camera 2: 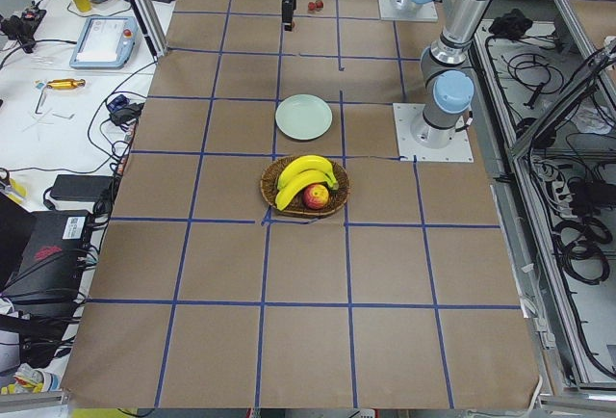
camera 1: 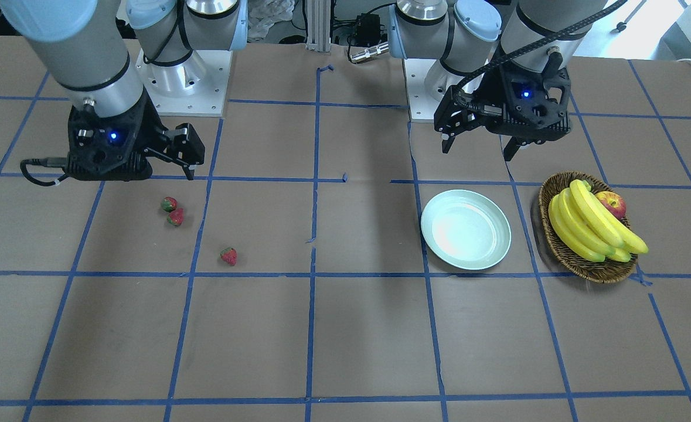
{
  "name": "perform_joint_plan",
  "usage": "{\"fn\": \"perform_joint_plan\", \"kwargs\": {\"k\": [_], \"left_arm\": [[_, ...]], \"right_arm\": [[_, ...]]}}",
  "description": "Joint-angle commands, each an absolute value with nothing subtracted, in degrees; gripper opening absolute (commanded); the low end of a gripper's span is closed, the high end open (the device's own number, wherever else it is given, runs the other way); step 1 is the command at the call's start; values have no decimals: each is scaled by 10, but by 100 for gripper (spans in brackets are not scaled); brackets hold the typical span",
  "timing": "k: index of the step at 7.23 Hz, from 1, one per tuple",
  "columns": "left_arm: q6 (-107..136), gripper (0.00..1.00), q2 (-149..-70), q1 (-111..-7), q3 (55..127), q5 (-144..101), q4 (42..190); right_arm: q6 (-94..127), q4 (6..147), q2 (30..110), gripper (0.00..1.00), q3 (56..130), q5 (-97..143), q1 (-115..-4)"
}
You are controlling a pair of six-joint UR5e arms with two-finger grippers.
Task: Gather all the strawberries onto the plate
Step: 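Reach the right gripper down to the strawberry pair and grasp one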
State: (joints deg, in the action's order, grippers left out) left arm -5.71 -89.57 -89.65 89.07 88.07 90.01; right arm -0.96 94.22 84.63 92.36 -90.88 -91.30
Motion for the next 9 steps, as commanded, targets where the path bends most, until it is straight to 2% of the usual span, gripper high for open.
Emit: {"fn": "perform_joint_plan", "kwargs": {"k": [1, 4, 5, 6, 9], "left_arm": [[-57, 100, -896, -896, 892, 880, 901], [-57, 100, -895, -897, 897, 881, 901], [-57, 100, -892, -897, 904, 882, 901], [-57, 100, -892, -897, 905, 882, 901], [-57, 100, -892, -898, 905, 881, 901]], "right_arm": [[-11, 1051, 833, 100, 1036, -916, -895], [-102, 1225, 835, 100, 1199, -955, -840], [-125, 1236, 837, 100, 1249, -960, -835], [-131, 1251, 838, 100, 1275, -961, -834], [-306, 1278, 832, 100, 1286, -951, -826]]}}
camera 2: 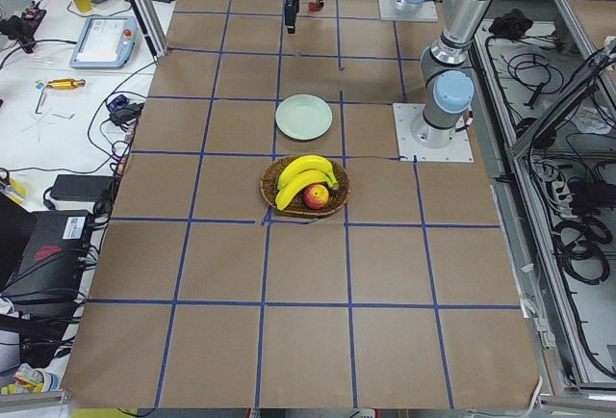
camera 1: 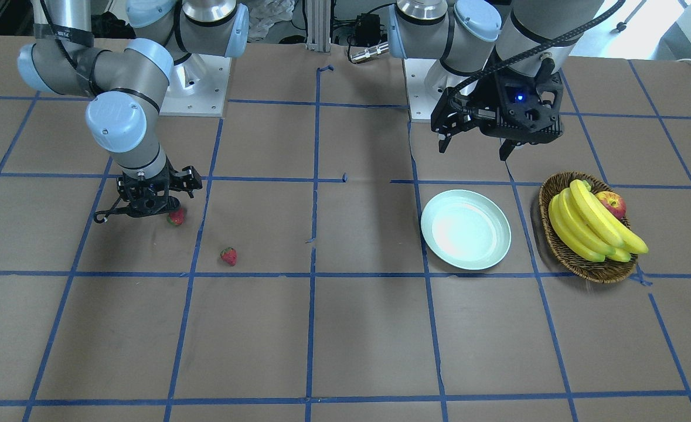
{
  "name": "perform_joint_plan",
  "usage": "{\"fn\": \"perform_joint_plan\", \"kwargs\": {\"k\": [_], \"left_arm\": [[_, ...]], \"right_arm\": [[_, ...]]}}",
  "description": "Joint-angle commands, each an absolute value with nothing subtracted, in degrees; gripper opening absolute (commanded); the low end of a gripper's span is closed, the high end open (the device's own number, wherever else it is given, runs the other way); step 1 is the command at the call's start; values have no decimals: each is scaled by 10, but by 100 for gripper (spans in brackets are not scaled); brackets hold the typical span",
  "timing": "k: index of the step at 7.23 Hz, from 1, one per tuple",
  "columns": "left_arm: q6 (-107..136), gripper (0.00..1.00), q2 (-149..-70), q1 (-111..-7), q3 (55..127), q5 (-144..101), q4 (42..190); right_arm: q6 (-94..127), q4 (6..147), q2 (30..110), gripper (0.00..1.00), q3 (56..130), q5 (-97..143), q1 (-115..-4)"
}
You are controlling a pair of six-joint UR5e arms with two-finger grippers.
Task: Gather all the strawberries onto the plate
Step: 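Reach the right gripper down to the strawberry pair and grasp one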
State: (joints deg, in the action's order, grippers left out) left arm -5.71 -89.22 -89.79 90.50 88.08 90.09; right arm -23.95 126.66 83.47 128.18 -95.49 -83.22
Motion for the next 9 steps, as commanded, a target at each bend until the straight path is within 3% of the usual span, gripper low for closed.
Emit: {"fn": "perform_joint_plan", "kwargs": {"k": [1, 2, 4, 5, 7, 8, 9], "left_arm": [[-57, 100, -892, -898, 905, 881, 901], [-57, 100, -892, -898, 905, 881, 901], [-55, 100, -892, -898, 905, 881, 901], [-55, 100, -892, -898, 906, 881, 901], [-55, 100, -892, -898, 905, 881, 901], [-55, 100, -892, -898, 906, 881, 901], [-55, 100, -892, -898, 906, 881, 901]], "right_arm": [[-310, 1280, 831, 95, 1288, -950, -825], [-310, 1295, 824, 89, 1297, -950, -825], [-310, 1343, 815, 89, 1322, -950, -824], [-310, 1350, 814, 69, 1322, -950, -824], [-306, 1361, 814, 17, 1318, -950, -824], [-304, 1361, 815, 0, 1317, -951, -824], [-302, 1358, 816, 0, 1311, -952, -824]]}}
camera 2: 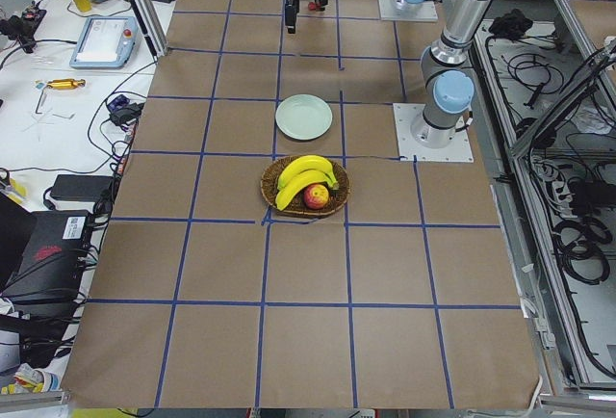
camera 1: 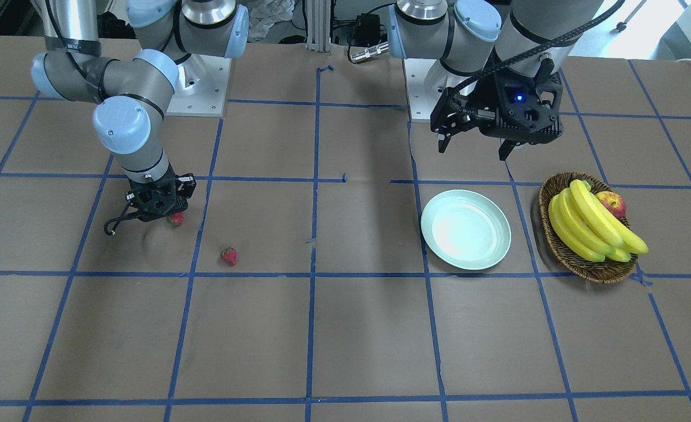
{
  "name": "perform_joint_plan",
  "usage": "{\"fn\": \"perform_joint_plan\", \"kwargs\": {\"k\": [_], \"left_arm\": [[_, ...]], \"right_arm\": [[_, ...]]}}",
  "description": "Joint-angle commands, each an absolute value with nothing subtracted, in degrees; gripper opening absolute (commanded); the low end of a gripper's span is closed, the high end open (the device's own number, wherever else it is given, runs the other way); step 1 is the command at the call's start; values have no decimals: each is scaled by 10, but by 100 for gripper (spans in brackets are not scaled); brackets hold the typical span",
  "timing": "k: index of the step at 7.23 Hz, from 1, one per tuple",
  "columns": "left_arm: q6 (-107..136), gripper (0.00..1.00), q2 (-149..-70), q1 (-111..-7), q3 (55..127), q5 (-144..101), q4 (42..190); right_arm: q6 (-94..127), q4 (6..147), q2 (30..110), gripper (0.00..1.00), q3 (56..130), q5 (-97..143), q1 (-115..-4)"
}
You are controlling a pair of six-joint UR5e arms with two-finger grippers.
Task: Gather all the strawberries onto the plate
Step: 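Carry the strawberry toward the plate and set it on the table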
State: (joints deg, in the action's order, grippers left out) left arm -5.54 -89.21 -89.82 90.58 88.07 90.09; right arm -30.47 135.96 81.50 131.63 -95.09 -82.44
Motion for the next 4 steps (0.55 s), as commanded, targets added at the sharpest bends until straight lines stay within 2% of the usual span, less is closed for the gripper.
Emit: {"fn": "perform_joint_plan", "kwargs": {"k": [1, 3, 4], "left_arm": [[-57, 100, -892, -898, 905, 881, 901], [-55, 100, -892, -898, 905, 881, 901], [-55, 100, -892, -898, 905, 881, 901]], "right_arm": [[-303, 1328, 821, 0, 1283, -958, -826], [-283, 1168, 819, 0, 1164, -948, -835], [-233, 1167, 817, 0, 1144, -918, -855]]}}
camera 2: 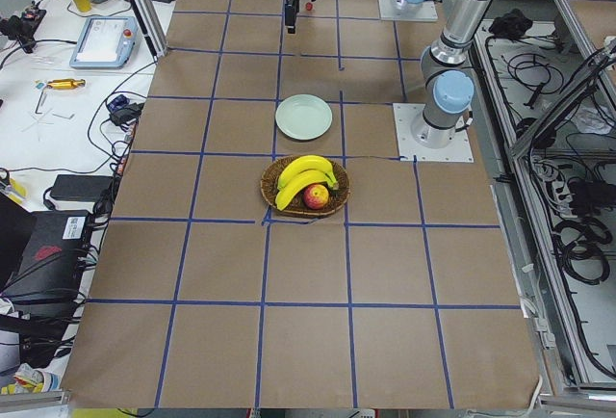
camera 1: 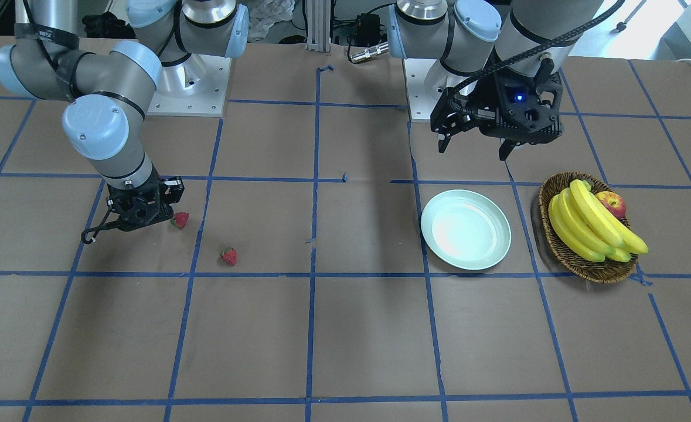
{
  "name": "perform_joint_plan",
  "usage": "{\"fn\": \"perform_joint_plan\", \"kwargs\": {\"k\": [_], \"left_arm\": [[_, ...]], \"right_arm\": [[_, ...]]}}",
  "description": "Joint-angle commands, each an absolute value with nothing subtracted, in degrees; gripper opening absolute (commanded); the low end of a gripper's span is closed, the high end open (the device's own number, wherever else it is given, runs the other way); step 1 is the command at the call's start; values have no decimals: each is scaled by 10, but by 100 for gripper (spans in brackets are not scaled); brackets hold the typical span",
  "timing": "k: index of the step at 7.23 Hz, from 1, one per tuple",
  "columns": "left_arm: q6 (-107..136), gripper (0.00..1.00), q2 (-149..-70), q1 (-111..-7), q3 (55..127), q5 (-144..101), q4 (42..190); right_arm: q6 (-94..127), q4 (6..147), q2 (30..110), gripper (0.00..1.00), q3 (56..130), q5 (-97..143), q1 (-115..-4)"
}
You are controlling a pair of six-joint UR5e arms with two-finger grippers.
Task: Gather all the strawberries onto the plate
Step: 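Carry the strawberry toward the plate and set it on the table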
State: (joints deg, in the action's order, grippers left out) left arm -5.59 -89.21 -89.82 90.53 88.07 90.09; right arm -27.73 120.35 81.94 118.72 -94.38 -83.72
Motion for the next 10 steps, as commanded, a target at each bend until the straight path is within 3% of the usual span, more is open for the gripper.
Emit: {"fn": "perform_joint_plan", "kwargs": {"k": [1, 5, 10], "left_arm": [[-55, 100, -892, -898, 906, 881, 901], [-55, 100, -892, -898, 906, 881, 901], [-57, 100, -892, -898, 905, 881, 901]], "right_arm": [[-180, 1181, 819, 0, 1136, -902, -864], [67, 1289, 815, 0, 1136, -882, -958], [381, 1339, 714, 0, 1061, -888, -1169]]}}
